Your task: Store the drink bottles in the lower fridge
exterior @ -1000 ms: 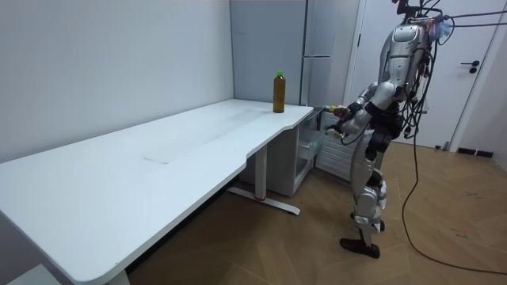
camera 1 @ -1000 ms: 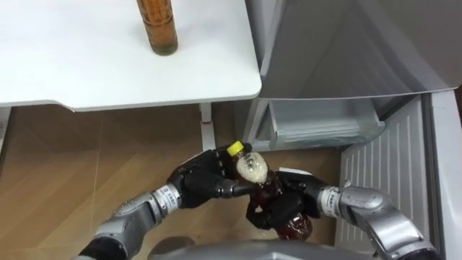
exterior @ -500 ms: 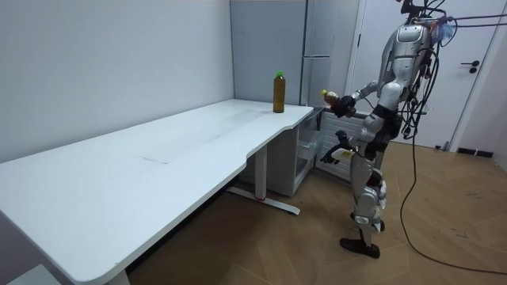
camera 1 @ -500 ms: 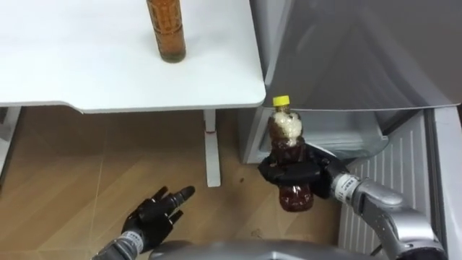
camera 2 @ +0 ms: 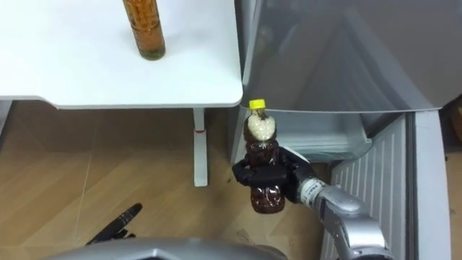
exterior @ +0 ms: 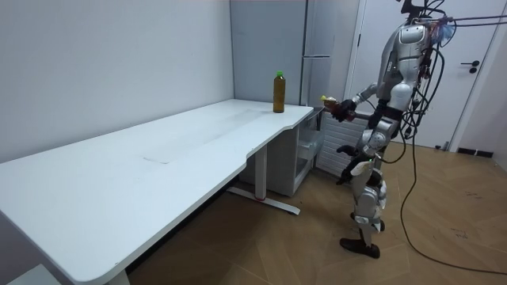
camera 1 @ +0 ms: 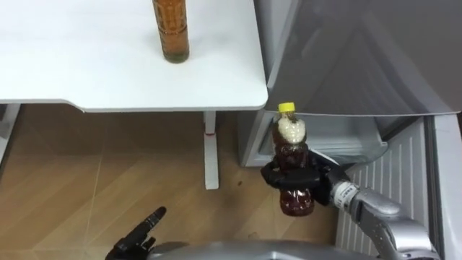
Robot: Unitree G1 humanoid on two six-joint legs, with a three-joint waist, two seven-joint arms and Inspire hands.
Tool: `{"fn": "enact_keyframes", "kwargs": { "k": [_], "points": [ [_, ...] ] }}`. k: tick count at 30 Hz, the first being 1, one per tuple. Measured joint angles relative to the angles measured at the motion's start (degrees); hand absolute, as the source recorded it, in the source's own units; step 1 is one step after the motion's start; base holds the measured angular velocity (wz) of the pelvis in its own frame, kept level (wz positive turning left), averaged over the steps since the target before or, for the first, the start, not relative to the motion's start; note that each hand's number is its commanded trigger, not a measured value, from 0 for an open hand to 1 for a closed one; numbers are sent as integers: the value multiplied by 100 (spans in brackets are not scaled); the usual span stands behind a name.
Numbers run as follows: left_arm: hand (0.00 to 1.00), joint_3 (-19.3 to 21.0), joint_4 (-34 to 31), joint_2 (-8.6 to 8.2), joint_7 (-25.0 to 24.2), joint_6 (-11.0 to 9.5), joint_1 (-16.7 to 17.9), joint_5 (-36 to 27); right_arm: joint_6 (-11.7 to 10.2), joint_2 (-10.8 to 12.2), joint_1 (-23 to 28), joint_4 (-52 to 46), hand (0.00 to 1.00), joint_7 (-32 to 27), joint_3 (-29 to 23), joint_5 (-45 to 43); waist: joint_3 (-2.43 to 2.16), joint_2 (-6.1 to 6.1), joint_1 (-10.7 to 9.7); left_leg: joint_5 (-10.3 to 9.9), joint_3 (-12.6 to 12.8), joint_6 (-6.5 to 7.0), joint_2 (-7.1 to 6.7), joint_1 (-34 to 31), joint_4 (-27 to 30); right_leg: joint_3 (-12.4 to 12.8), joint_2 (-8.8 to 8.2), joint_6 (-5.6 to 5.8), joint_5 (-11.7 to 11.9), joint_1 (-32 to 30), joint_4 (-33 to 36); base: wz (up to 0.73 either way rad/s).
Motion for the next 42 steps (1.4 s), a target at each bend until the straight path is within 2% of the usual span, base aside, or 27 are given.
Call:
{"fn": "enact_keyframes", "kwargs": {
  "k": [1, 6, 8, 11, 15, 18, 20, 21, 24, 26, 29, 32, 34, 38, 40, 42],
  "points": [
    [0, 1, 10, -9, 119, 6, 44, 12, -7, 40, 43, 30, 100, -142, -69, 157, 19, 38, -3, -4, -24, -1, -1, 1, 21, -28, -3, 0, 2, 31, -8, 9],
    [0, 45, 73, -35, 547, 27, 220, 85, -25, 178, 101, 421, 100, -946, -137, 945, 39, 209, -5, -7, -101, -6, -3, -3, 21, -107, -4, 0, 2, 69, -9, 8],
    [0, 144, 77, -66, 709, 41, 273, 205, -26, 178, 106, 642, 100, -1249, -139, 1303, 16, 250, -9, -7, -119, -6, -5, -11, 38, -131, -8, 0, 2, 74, -6, 5],
    [0, 266, 78, -94, 923, 74, 378, 418, -33, 182, 137, 901, 100, -1843, -293, 1976, 28, 326, -27, -8, -177, -6, -20, -36, 95, -257, -36, -1, -1, 107, -7, 9],
    [0, 321, 49, -93, 1088, 116, 375, 646, -69, 186, 4, 1263, 100, -2459, -430, 2758, 18, 317, -32, -7, -274, 1, -60, -187, 209, -316, -74, 7, -70, -25, 25, 14],
    [0, 326, 35, -91, 1253, 162, 322, 885, -133, 180, -242, 1576, 100, -2856, -471, 3382, 3, 265, 0, 21, -306, 27, -77, -482, 286, -322, -90, 6, -65, -312, 113, 6],
    [0, 308, 31, -82, 1383, 205, 249, 868, -144, 183, -508, 1910, 100, -3052, -479, 3873, -24, 269, -23, 24, -334, 33, -74, -710, 400, -366, -90, 4, -36, -469, 134, 10],
    [0, 307, 42, -75, 1474, 232, 128, 861, -162, 185, -733, 2142, 100, -3186, -479, 4161, -25, 262, -29, 38, -370, 45, -79, -866, 465, -408, -98, -1, -14, -586, 200, 14],
    [0, 318, 47, -67, 1660, 261, -201, 853, -286, 183, -1332, 2738, 100, -3474, -494, 4649, 51, 222, 23, 56, -408, 54, -75, -1217, 627, -439, -104, -16, 8, -899, 331, 9],
    [0, 314, 61, -68, 1767, 279, -519, 859, -328, 177, -1873, 3109, 100, -3635, -523, 5143, 70, 245, 2, 59, -475, 60, -77, -1607, 820, -500, -122, -21, 10, -1253, 497, 15],
    [0, 313, 97, -79, 1812, 277, -832, 863, -383, 181, -2525, 3693, 100, -3846, -801, 5212, 98, 308, 8, 75, -511, 87, -92, -1958, 990, -527, -154, -21, 9, -1586, 674, 9],
    [0, 237, 97, -83, 1833, 277, -880, 865, -481, 166, -2836, 3968, 100, -4000, -967, 5315, 100, 352, 7, 96, -505, 119, -113, -2138, 1047, -551, -206, -18, 5, -1796, 827, 4],
    [0, 118, 140, -80, 1939, 290, -1040, 871, -561, 135, -3143, 4246, 100, -4035, -989, 5414, 104, 349, 19, 112, -506, 137, -127, -2456, 1160, -556, -256, -30, -36, -2151, 1066, 0],
    [0, 8, 147, -102, 2091, 310, -1288, 853, -563, 117, -3466, 4571, 100, -4063, -1093, 5559, 112, 341, 23, 147, -505, 148, -172, -2827, 1317, -497, -333, -51, -107, -2619, 1416, 0],
    [0, -146, 169, -130, 2212, 289, -1495, 864, -565, 98, -3632, 4745, 100, -4085, -1177, 5567, 156, 304, 24, 147, -489, 152, -223, -3093, 1504, -410, -416, -51, -236, -2970, 1805, 4],
    [0, -285, 169, -168, 2270, 234, -1614, 862, -565, 68, -3718, 4793, 100, -4170, -1175, 5556, 171, 296, 35, 147, -481, 153, -254, -3288, 1628, -362, -462, -67, -310, -3218, 2015, 0]
  ]
}}
